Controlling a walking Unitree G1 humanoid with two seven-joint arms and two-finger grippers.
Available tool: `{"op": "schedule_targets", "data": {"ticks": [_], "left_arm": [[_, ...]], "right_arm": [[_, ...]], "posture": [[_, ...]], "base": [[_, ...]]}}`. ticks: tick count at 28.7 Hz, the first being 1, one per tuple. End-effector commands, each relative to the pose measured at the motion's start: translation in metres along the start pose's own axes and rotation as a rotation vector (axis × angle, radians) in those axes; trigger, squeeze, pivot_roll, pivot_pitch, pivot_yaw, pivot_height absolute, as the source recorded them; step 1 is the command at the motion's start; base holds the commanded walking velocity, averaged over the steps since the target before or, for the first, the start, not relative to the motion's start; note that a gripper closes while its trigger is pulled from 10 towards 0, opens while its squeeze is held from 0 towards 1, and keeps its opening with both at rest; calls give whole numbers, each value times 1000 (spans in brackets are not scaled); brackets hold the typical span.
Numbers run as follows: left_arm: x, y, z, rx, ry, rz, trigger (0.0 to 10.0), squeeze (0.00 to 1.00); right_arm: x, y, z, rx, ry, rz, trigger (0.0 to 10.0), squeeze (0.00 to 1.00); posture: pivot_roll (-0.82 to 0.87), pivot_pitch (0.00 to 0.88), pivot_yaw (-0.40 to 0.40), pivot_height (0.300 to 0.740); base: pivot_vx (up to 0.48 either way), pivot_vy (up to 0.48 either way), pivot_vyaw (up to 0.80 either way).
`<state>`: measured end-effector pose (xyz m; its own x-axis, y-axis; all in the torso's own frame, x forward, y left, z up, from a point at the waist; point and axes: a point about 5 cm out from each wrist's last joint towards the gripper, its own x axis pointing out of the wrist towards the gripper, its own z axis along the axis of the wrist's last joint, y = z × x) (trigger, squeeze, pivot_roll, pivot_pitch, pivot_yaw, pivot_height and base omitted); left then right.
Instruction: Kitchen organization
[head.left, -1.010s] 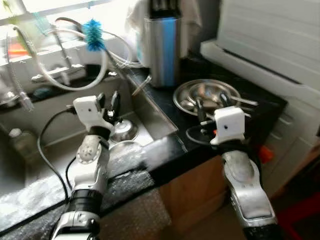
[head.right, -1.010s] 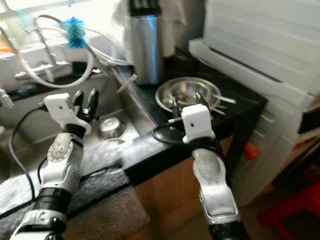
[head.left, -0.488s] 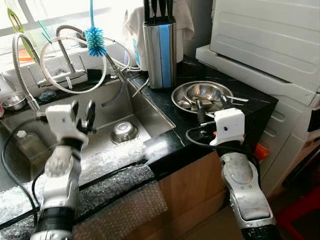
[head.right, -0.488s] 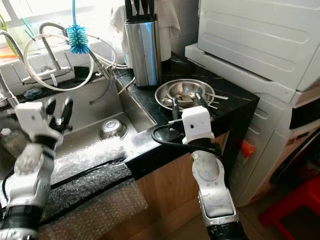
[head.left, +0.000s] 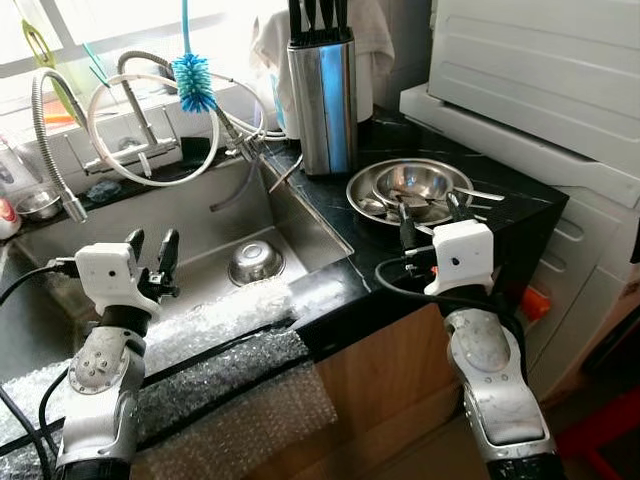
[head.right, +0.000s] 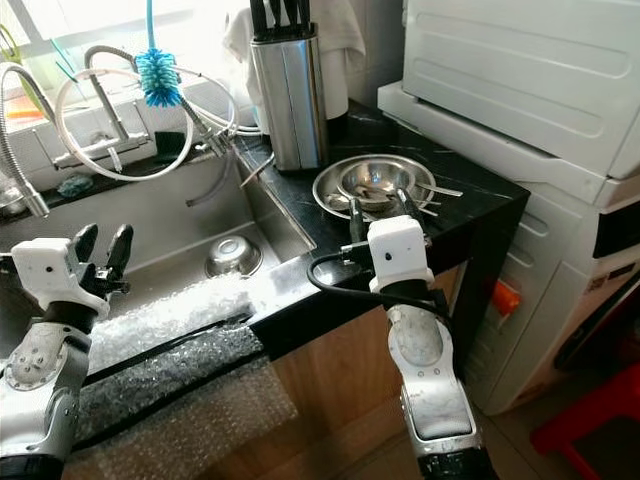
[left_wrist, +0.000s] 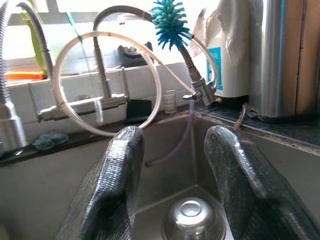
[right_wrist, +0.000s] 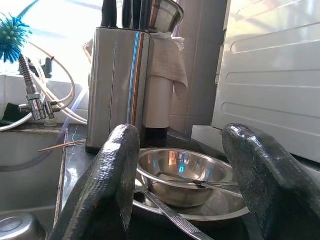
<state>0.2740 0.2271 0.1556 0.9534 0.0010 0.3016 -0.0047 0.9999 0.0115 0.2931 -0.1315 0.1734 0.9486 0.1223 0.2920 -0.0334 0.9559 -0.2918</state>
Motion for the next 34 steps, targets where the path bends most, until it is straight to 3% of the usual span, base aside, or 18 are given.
{"op": "schedule_targets", "data": {"ticks": [1,6,17,23,29,34], "left_arm": [[-3,3,9,2,-15,20,10000,0],[-12,3,20,16,-27,54,10000,0],[-42,-7,4,24,81,54,10000,0],[-36,-11,6,8,74,85,10000,0],[-30,-12,7,-5,59,114,10000,0],[-28,-14,8,-15,56,123,10000,0]], "right_arm": [[0,1,7,3,-31,-5,10000,0],[-3,-4,7,-4,-31,-28,10000,0],[-11,-4,7,0,-18,-40,10000,0],[-13,-9,4,-9,0,-59,10000,0],[-34,-19,-9,-29,75,-88,10000,0],[-35,-25,-8,-36,78,-109,10000,0]], "posture": [[-196,0,160,740],[-199,0,167,740],[-197,0,168,740],[-189,0,166,740],[-186,0,164,740],[-188,0,169,740]], "base": [[0,0,0],[0,0,0],[0,0,0],[0,0,0],[0,0,0],[0,0,0]]}}
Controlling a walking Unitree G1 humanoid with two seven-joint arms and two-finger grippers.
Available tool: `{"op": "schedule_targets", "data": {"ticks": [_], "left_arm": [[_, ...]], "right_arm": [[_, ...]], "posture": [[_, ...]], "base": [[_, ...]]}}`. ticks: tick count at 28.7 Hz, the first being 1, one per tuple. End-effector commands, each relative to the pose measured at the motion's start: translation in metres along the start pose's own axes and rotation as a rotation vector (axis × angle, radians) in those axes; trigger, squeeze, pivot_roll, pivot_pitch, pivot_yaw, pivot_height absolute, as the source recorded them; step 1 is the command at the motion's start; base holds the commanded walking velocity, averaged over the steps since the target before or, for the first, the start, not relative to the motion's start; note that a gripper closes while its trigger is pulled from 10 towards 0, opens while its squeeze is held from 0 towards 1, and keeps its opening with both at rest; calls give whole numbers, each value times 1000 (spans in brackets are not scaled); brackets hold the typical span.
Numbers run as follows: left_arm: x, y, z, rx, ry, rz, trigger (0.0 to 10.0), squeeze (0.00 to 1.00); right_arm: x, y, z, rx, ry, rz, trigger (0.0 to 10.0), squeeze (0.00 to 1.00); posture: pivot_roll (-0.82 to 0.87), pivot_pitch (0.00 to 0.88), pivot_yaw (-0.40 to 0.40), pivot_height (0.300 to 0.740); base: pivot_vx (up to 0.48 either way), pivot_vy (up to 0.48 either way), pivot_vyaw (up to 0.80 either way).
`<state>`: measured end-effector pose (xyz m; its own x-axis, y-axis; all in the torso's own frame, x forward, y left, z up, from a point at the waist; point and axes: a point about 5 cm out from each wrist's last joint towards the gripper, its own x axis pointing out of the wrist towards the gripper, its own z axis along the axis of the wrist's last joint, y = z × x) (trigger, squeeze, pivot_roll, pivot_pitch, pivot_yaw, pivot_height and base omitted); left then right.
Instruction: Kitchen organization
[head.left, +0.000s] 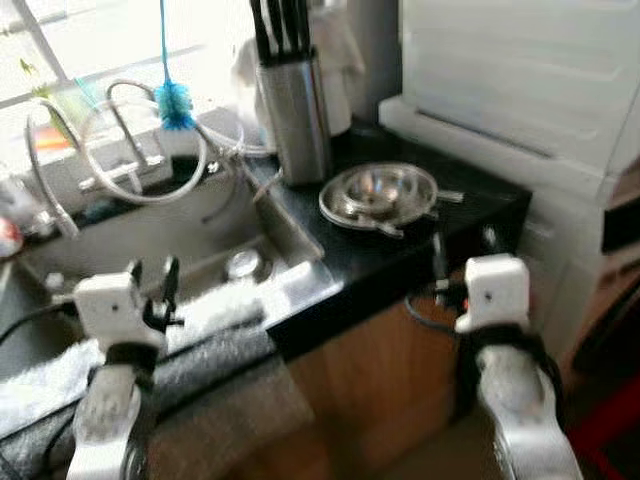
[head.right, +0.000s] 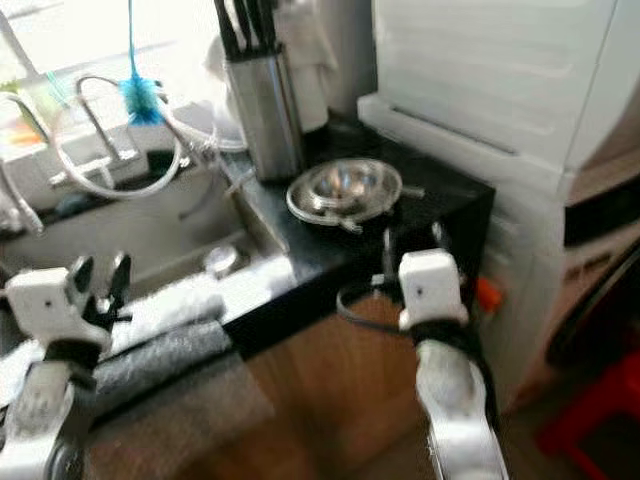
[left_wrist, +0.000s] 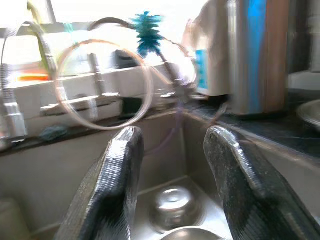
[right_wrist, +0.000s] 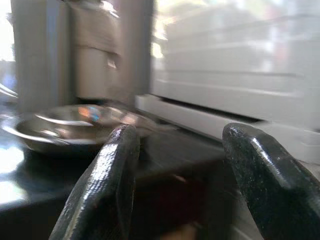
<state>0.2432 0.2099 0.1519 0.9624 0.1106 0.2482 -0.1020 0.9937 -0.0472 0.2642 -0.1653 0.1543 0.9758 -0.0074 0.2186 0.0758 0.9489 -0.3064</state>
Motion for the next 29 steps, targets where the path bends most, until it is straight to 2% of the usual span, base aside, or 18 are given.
{"op": "schedule_targets", "data": {"ticks": [1,14,27,29], "left_arm": [[4,2,2,13,1,12,10000,0],[9,-4,0,0,8,-5,10000,0],[29,-17,-2,-60,-23,-8,10000,0],[30,-18,-8,-61,-12,-15,10000,0]], "right_arm": [[2,0,10,11,-35,-10,10000,0],[3,8,11,30,-31,5,10000,0],[15,9,21,27,-81,38,10000,0],[16,8,20,17,-78,48,10000,0]], "posture": [[-186,0,170,740],[-178,0,170,740],[-175,0,150,740],[-196,0,147,740]], "base": [[0,0,0],[0,0,0],[0,0,0],[0,0,0]]}}
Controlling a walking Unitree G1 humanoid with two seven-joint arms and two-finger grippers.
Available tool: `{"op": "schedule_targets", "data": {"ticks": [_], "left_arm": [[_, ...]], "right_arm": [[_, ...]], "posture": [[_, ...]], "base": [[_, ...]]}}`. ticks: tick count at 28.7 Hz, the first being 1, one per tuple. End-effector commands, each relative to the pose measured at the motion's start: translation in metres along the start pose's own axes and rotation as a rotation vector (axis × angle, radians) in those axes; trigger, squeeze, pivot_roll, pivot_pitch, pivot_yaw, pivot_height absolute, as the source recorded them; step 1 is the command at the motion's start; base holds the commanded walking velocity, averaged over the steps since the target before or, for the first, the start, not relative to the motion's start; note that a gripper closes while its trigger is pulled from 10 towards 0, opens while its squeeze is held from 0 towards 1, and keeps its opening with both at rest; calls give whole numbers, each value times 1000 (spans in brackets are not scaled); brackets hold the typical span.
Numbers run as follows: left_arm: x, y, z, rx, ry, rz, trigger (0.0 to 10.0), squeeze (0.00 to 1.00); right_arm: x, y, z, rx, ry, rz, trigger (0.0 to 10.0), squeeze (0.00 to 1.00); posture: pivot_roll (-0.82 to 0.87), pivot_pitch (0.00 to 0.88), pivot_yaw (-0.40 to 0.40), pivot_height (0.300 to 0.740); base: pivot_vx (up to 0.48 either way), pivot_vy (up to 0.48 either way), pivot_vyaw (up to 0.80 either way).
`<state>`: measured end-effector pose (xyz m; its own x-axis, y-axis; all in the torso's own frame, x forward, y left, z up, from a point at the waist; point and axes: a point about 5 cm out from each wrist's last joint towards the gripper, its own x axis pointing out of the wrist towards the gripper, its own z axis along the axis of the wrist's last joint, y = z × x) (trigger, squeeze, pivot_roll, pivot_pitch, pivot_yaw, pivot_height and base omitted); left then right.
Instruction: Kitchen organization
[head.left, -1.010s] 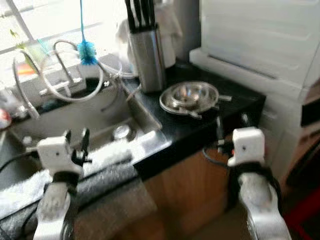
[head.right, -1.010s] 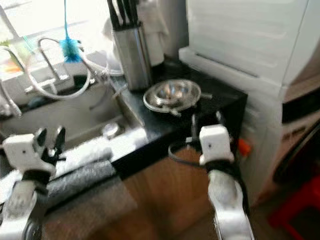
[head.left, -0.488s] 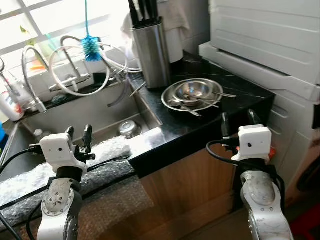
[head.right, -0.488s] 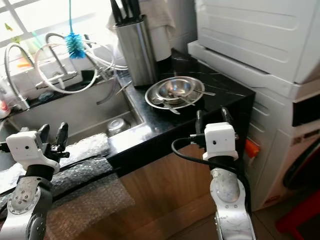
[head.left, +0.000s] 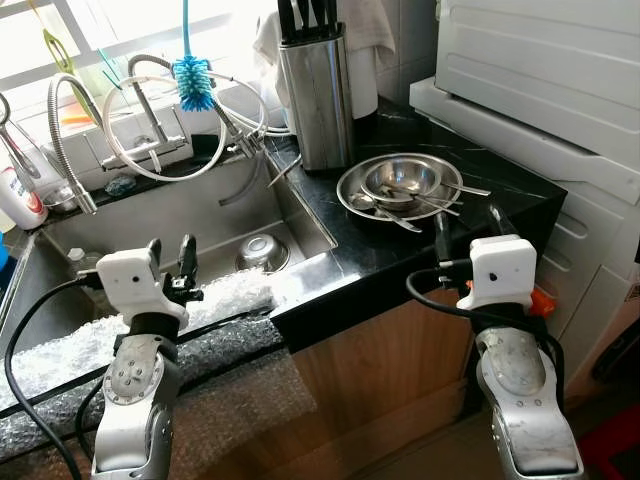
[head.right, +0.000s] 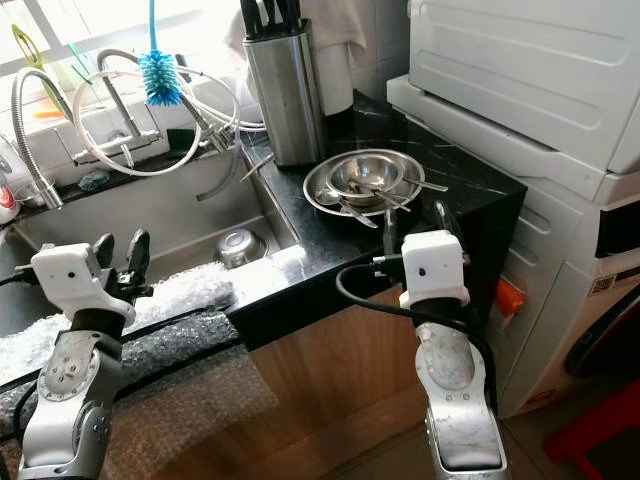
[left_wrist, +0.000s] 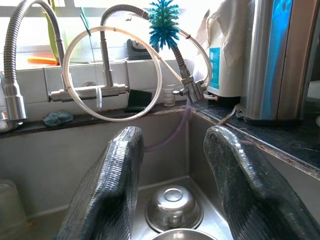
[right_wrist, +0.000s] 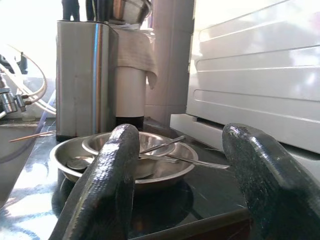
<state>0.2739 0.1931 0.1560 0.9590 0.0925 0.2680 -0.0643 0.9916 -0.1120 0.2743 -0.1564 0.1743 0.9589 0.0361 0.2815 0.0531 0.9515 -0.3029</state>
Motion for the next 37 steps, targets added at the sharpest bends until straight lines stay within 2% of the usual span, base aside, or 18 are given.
{"op": "schedule_targets", "data": {"ticks": [1,5,10,17,21,31,37], "left_arm": [[1,3,-3,11,7,4,10000,0],[-1,4,-9,5,14,19,10000,0],[-5,-4,-12,-26,14,31,10000,0],[-8,0,-15,-29,13,42,10000,0],[-8,2,-14,-25,10,49,10000,0],[-9,-6,-16,-24,10,34,10000,0],[-7,-7,-14,-26,7,31,10000,0]], "right_arm": [[2,5,1,8,-2,27,10000,0],[2,0,4,-8,-11,42,10000,0],[-1,-8,1,-34,1,63,10000,0],[-2,-7,2,-38,5,75,10000,0],[-3,-8,-1,-11,20,79,10000,0],[-6,-23,-6,-7,45,19,10000,0],[-2,-33,-9,-16,47,-18,10000,0]], "posture": [[-196,0,147,740],[-224,0,125,740],[-224,0,106,740],[-220,0,93,740],[-218,0,92,740],[-221,0,95,740],[-213,0,94,740]], "base": [[0,0,0],[0,0,0],[0,0,0],[0,0,0],[0,0,0],[0,0,0],[0,0,0]]}}
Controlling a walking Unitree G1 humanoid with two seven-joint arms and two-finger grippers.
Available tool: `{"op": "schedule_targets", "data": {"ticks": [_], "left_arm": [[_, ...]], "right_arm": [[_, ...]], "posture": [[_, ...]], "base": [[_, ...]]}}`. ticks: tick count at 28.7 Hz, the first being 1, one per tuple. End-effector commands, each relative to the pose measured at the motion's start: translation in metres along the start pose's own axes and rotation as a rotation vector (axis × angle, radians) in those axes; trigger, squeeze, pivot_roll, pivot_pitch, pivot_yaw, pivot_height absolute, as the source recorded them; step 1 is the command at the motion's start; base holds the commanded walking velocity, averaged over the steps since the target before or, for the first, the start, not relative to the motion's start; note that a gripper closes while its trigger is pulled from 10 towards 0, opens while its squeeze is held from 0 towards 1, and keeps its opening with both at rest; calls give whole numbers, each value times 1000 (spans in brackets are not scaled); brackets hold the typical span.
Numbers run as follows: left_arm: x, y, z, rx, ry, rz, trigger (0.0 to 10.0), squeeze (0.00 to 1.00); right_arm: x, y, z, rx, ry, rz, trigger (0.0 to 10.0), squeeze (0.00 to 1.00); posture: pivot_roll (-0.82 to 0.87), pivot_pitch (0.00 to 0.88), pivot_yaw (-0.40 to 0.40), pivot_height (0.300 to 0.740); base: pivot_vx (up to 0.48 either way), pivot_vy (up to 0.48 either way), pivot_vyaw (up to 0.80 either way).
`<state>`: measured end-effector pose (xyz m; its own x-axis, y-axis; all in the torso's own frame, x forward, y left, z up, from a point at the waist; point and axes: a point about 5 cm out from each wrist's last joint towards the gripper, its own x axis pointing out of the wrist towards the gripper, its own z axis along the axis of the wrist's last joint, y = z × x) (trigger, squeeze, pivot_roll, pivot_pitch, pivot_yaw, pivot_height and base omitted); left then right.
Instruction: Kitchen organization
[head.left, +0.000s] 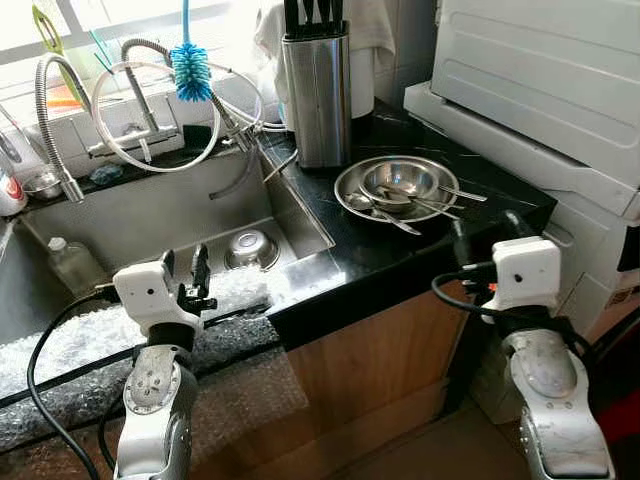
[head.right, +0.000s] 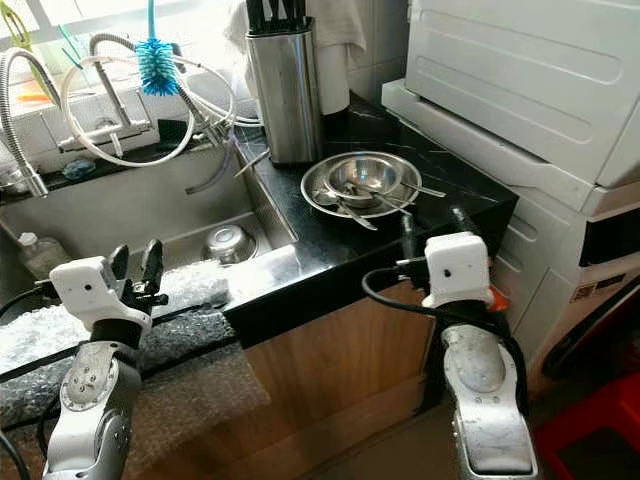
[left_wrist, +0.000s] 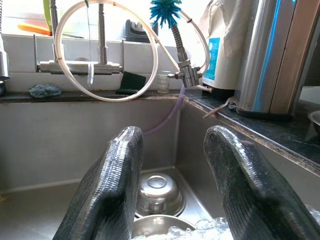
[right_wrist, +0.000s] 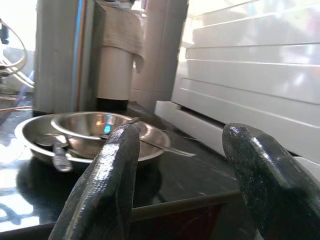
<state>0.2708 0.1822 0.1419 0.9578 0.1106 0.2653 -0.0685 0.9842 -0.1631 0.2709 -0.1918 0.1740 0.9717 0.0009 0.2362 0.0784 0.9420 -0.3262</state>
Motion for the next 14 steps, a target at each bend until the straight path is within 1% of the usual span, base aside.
{"op": "schedule_targets", "data": {"ticks": [1,5,6,7,8,14], "left_arm": [[1,3,0,22,6,14,10000,0],[2,3,0,21,3,17,10000,0],[3,3,2,21,-2,21,10000,0],[3,3,2,21,-2,21,10000,0],[3,3,3,20,-5,24,10000,0],[4,4,4,20,-10,24,10000,0]], "right_arm": [[4,1,3,21,-18,3,10000,0],[8,2,6,31,-35,14,10000,0],[11,4,10,34,-66,39,10000,886],[11,4,10,34,-66,39,10000,886],[13,5,13,44,-85,52,10000,1000],[16,8,19,61,-113,82,10000,1000]], "posture": [[-212,0,94,740],[-207,0,94,740],[-201,0,94,740],[-201,0,94,740],[-197,0,94,740],[-199,0,100,740]], "base": [[0,0,0],[0,0,0],[0,0,0],[0,0,0],[0,0,0],[0,0,0]]}}
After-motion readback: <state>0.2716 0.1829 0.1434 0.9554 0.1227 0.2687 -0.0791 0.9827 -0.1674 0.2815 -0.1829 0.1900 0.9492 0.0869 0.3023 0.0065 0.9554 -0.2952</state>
